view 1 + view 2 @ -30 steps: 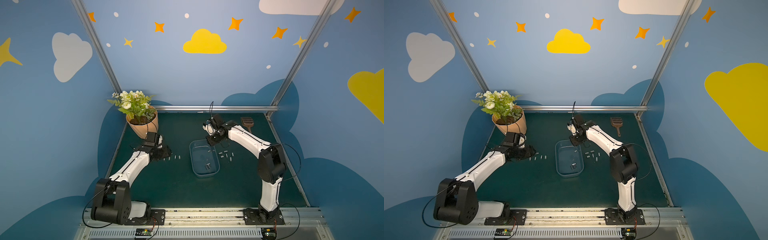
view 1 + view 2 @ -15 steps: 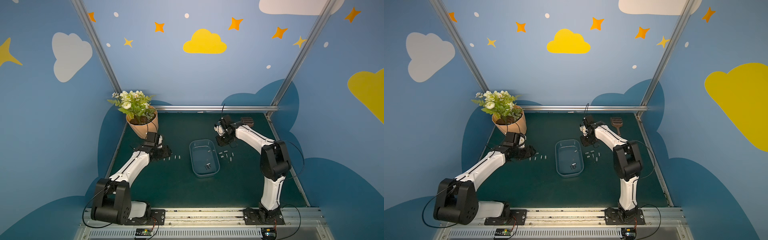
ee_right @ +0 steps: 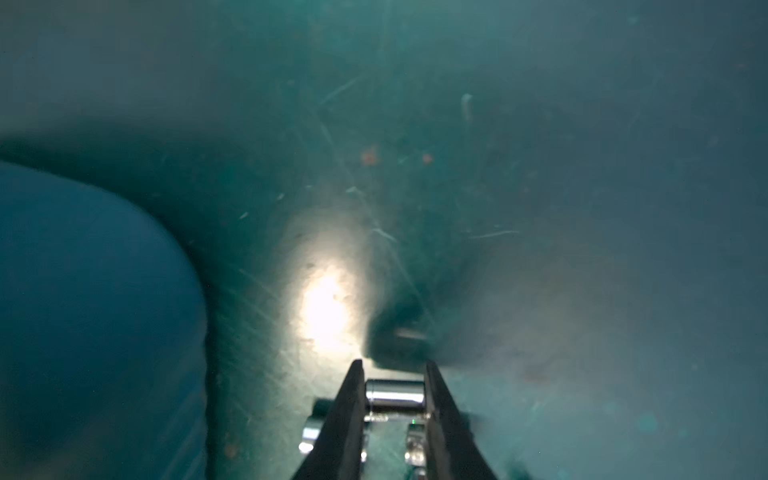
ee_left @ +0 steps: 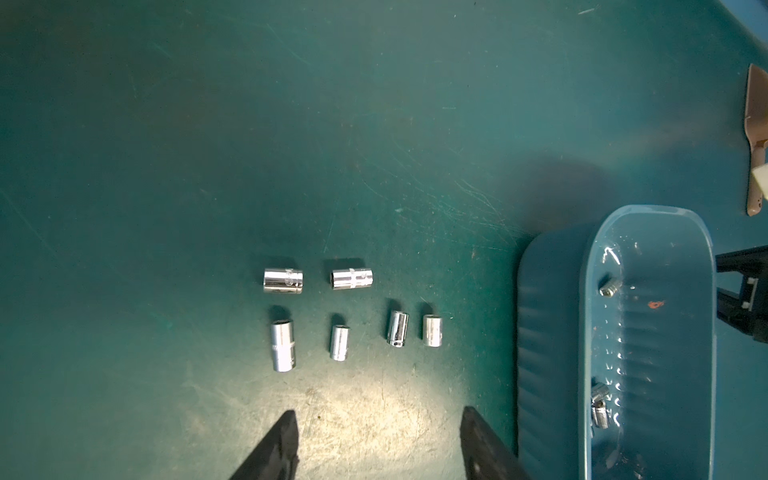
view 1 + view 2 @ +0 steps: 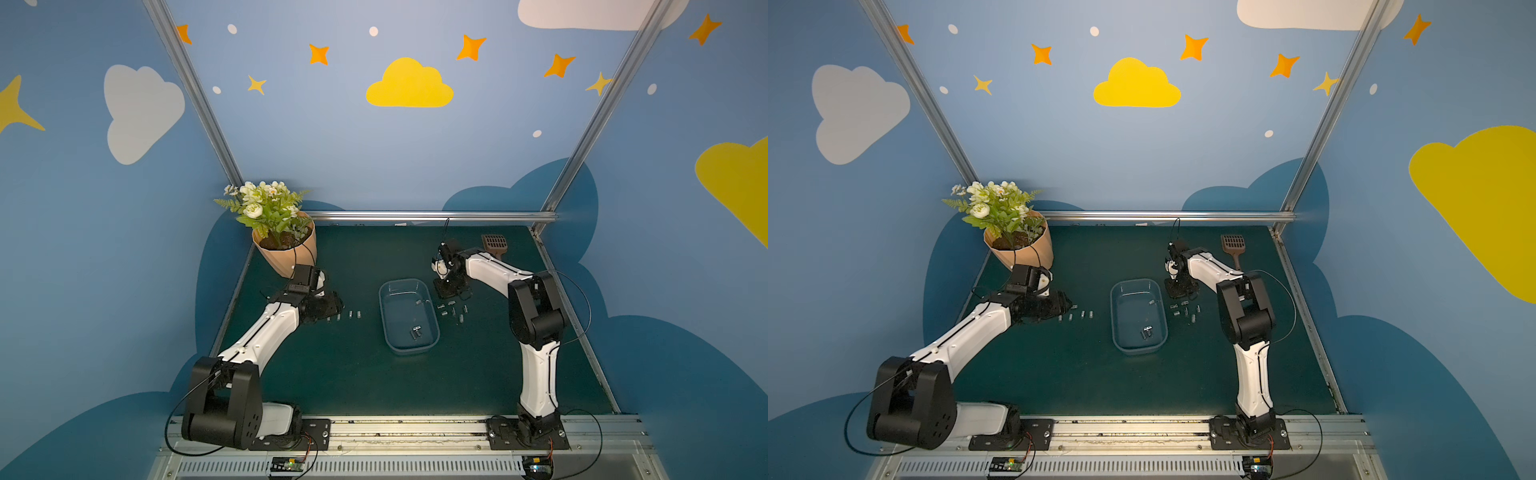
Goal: Take out the socket from the storage box
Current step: Place the socket head at the center of the board.
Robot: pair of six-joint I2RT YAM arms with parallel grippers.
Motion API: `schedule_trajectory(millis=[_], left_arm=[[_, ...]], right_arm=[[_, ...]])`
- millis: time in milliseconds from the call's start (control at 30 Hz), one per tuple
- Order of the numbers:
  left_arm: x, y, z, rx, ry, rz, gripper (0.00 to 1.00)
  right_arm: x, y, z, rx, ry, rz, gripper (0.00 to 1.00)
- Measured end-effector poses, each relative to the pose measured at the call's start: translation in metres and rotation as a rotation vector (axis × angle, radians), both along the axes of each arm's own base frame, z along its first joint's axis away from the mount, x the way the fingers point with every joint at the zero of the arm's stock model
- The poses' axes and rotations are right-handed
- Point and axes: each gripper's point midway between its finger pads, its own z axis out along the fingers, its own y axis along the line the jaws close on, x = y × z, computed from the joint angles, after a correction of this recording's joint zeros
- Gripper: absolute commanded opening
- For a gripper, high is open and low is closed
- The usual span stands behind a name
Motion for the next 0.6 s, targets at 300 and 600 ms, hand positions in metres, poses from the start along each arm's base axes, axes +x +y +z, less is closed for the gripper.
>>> schedule_trajectory(millis=[300, 600], left_arm=[[-0.0030, 0.0004, 0.0033, -0.003, -0.012, 0.002, 0.63], [-0.0037, 0.0005, 0.0028, -0.004, -0.011, 0.003, 0.63]], right_arm=[[-0.0002, -0.0009, -0.0046, -0.002, 0.010, -0.006, 0.25], [-0.0005, -0.0006, -0.0046, 0.004, 0.014, -0.013, 0.32]])
